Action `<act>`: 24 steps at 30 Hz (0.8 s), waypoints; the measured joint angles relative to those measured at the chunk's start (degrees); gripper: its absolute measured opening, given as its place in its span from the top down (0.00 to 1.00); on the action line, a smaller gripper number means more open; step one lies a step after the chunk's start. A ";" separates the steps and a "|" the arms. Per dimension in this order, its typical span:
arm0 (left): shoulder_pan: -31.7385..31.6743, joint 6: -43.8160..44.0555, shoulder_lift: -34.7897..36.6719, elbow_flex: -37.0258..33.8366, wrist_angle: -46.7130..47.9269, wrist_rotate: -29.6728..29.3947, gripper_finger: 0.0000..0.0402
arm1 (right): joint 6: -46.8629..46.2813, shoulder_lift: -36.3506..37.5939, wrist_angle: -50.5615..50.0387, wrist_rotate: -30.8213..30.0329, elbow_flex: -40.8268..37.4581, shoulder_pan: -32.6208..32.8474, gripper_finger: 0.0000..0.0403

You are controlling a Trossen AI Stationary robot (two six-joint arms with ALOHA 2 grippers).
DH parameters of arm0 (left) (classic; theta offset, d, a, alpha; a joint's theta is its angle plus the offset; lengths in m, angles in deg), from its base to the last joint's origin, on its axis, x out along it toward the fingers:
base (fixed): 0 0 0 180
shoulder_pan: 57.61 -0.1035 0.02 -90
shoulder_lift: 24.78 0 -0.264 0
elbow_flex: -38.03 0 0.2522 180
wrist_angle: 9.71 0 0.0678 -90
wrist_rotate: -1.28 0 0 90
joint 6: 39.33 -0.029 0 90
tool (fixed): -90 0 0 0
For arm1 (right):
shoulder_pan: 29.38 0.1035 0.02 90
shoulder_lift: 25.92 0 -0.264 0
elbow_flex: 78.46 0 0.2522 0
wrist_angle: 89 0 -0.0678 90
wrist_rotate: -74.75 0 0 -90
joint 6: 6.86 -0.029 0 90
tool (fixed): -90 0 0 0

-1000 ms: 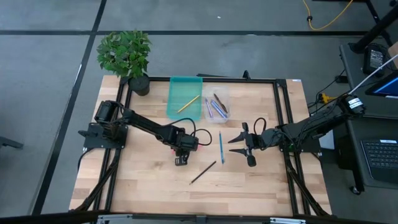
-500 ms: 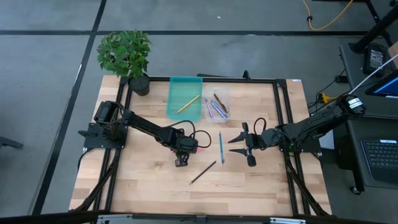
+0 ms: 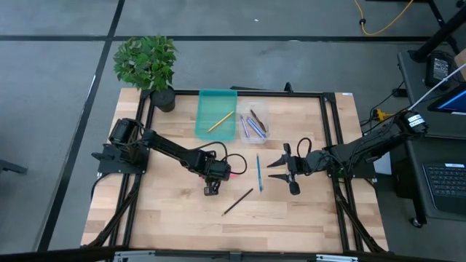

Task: Sort pens & pencils
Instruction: Put the pink pencil into the blue bin

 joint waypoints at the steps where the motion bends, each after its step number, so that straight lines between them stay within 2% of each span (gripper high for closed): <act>1: 0.01 -0.33 0.36 -0.06 -0.14 -0.07 0.99 | -0.02 0.00 0.00 0.00 0.00 0.00 0.59; 8: 0.18 -0.60 3.20 -0.30 1.41 -1.70 0.99 | -0.77 0.00 -0.53 0.02 0.00 0.00 0.59; 16: 1.69 -1.11 6.25 -0.15 1.52 -6.28 0.99 | -1.11 0.00 -1.40 -0.02 0.00 0.00 0.59; 24: 2.41 -1.00 8.23 0.01 1.56 -7.06 1.00 | -1.27 0.00 -1.39 -0.02 0.00 -0.02 0.59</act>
